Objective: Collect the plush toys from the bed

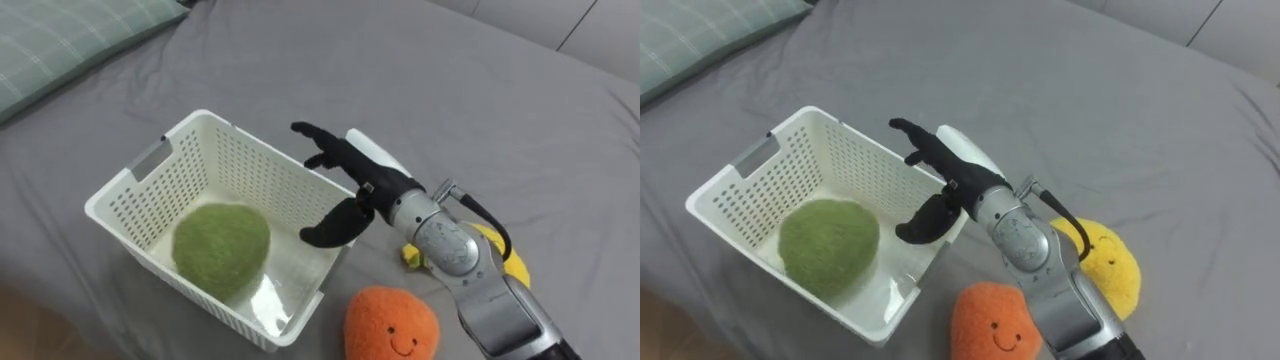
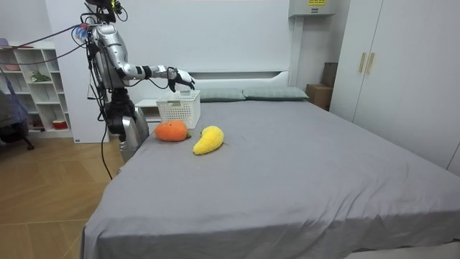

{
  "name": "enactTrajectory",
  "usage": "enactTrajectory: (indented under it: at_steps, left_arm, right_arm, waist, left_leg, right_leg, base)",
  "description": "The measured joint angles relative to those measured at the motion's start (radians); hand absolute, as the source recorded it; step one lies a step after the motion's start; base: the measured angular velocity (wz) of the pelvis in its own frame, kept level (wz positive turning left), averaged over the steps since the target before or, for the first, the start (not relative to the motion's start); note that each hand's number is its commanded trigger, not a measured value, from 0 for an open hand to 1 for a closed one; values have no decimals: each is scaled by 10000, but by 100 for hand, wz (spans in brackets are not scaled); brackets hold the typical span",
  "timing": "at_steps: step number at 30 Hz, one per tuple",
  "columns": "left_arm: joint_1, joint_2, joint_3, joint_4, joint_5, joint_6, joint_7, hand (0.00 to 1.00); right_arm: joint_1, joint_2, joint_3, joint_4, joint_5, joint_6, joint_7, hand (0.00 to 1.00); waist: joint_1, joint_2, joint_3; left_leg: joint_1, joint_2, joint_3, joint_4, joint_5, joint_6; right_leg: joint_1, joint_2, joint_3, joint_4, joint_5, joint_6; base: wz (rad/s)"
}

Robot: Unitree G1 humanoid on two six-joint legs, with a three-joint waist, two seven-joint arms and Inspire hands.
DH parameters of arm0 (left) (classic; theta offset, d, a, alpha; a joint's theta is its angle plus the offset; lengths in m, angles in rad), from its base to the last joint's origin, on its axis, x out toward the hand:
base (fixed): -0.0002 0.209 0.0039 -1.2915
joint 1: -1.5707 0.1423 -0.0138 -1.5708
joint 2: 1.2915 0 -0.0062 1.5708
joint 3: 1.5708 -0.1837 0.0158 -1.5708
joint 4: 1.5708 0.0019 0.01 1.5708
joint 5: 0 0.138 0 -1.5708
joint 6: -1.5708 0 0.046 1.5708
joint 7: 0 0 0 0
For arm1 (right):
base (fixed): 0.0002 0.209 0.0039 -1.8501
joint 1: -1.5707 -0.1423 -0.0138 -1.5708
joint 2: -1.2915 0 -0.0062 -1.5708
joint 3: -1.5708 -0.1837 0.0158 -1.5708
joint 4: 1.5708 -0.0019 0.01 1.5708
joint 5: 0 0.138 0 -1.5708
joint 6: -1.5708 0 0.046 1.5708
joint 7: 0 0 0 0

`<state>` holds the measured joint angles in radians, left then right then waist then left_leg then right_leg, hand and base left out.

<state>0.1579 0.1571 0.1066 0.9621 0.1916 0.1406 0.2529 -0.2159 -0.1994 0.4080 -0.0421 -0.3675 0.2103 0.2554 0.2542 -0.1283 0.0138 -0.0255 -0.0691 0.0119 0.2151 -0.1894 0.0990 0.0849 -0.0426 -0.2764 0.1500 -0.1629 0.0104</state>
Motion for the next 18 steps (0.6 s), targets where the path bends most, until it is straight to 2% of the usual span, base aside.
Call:
enactTrajectory:
  at_steps: [7, 12, 18]
  left_arm:
    - [-9, -64, 66, -1, -20, -1, 6, 0]
    - [82, -61, 72, -10, -20, -7, 8, 0]
    - [112, -61, 78, -15, -21, -175, 57, 0]
  right_arm:
    - [1, -6, -45, -4, -77, -2, -11, 0]
    - [1, -6, -81, -3, 34, -57, -160, 0]
    - [66, 20, -529, -6, 612, -360, -594, 0]
  waist:
    - [-33, 72, -41]
    - [-51, 81, -40]
    - [-116, 185, -51]
  left_leg:
    - [42, 9, 30, 6, 6, -3]
    - [103, 23, 88, -19, 6, -3]
    - [157, 21, 93, -27, 6, -3]
  right_leg:
    - [2, 8, 48, 0, 0, 0]
    - [24, 22, 139, 1, 1, -1]
    - [75, 13, 134, 6, 3, -2]
  base:
    - [0]
    - [-3]
    - [0]
